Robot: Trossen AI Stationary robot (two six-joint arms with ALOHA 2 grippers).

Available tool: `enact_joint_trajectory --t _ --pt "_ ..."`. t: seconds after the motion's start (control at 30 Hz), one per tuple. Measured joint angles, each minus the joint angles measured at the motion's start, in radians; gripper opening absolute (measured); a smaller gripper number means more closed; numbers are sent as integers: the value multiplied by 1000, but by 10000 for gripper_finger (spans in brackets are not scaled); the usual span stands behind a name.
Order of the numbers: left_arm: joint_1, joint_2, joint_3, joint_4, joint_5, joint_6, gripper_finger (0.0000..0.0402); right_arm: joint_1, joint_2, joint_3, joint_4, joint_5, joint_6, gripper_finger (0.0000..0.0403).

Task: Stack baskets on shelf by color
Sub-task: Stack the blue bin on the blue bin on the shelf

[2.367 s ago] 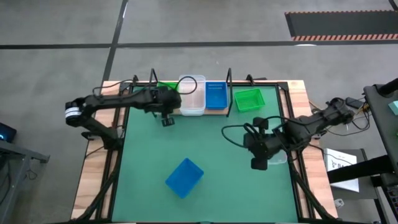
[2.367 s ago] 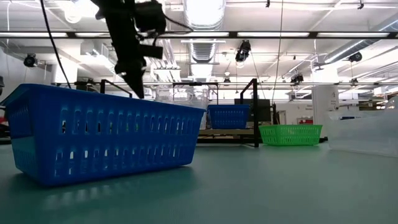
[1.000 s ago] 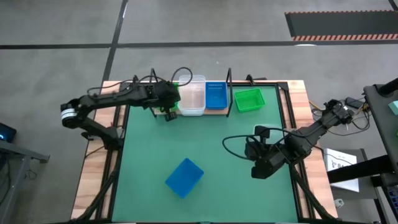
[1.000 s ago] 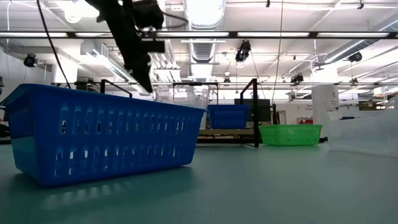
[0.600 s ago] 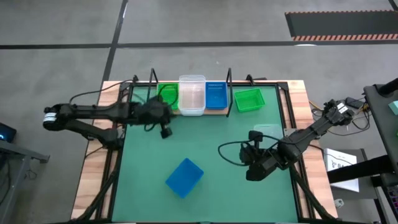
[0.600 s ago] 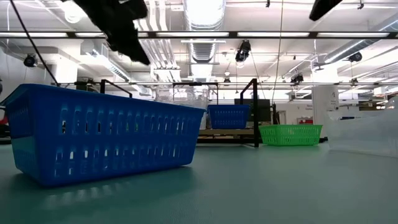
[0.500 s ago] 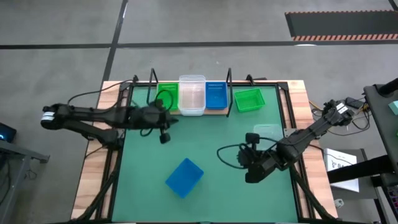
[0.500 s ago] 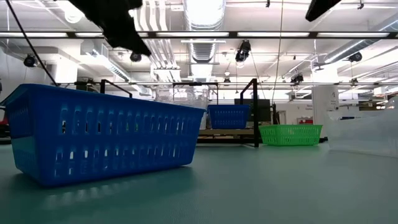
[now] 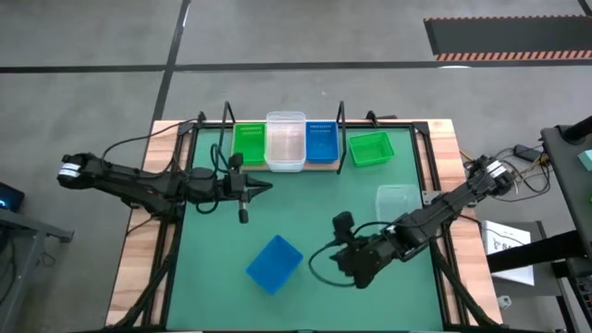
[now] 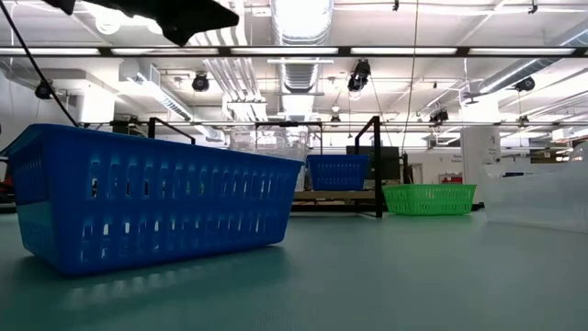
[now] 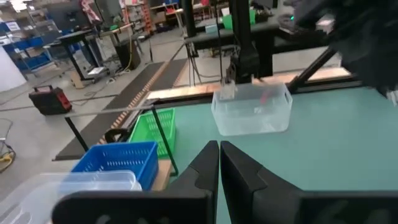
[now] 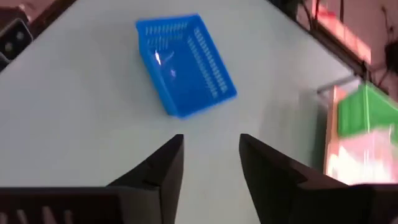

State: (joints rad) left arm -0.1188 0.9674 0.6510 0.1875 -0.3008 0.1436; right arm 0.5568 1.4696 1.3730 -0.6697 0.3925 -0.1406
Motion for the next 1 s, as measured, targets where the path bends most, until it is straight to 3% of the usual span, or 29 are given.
enact_joint_trajectory --t 0.1,0.3,0.43,0.7,1.0 --pt "0 1 -24 15 -2 3 0 -11 64 81 -15 -26 -54 159" --pt "0 0 -21 22 -12 45 0 -59 178 230 -98 -215 -156 168" --pt "1 -3 -17 24 -25 56 0 -104 243 314 -137 -265 -164 168" --pt "1 -53 -13 22 -131 198 0 -186 402 452 -65 -269 151 162" --pt "-3 -140 -22 -118 -123 124 0 -172 647 715 -53 -270 361 147"
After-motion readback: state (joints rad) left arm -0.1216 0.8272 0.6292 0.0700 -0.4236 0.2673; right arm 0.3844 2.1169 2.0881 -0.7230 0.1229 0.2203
